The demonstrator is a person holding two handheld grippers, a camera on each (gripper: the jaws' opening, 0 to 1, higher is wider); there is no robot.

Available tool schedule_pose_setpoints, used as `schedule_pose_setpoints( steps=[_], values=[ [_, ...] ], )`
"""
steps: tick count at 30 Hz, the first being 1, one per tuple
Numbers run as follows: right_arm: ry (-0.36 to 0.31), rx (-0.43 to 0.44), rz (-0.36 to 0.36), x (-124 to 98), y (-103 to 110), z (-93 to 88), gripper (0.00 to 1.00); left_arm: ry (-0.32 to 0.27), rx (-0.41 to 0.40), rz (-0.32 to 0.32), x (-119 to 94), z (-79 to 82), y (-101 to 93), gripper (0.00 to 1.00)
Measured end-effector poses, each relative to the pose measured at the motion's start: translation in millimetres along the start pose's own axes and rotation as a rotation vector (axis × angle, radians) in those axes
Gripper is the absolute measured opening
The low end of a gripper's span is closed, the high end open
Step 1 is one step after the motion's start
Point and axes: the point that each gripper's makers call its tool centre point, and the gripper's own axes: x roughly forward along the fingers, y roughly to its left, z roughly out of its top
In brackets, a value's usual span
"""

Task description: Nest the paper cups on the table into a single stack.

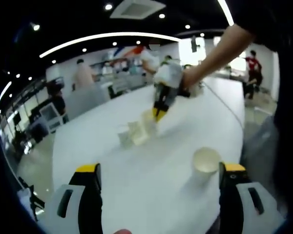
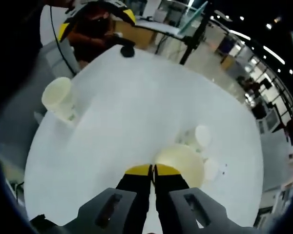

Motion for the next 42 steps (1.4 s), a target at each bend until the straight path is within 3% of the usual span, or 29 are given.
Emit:
schedule_pose_setpoints(
  steps=[6,11,17,19,29,42],
  values=[
    [-0.019,0.008,-0.033,-21.6,9.0,13.2,0.00,-0.019,-0.006,0.008,-0.9,3.5,2.1,0.99],
    [-0.015,-0.002,-0.046,-32.0,16.4,12.8,0.00,-0.039,-0.021,0.021,-0.4,7.8,5.8,0.99],
    [-0.001,0.008,-0.057,-51.9,41.2,16.0,0.00,-0.054,-0.019,0.017,1.2,11.8,7.4,0.99],
    [-0.001,0.024,-0.067,-53.7,44.6,10.2,0.00,-0.057,-0.020,0.009,1.9,11.9,6.8,0.99],
    [-0.020,0.102,-0.119,-72.7,68.4,17.5,0.00,-0.062,-0.005,-0.041,9.4,14.2,-3.9,0.99],
    [-0.062,0.247,-0.243,-113.4,85.8,40.7,0.00,-0.085,0.002,-0.081,14.2,17.3,-3.7,0.99]
  ],
)
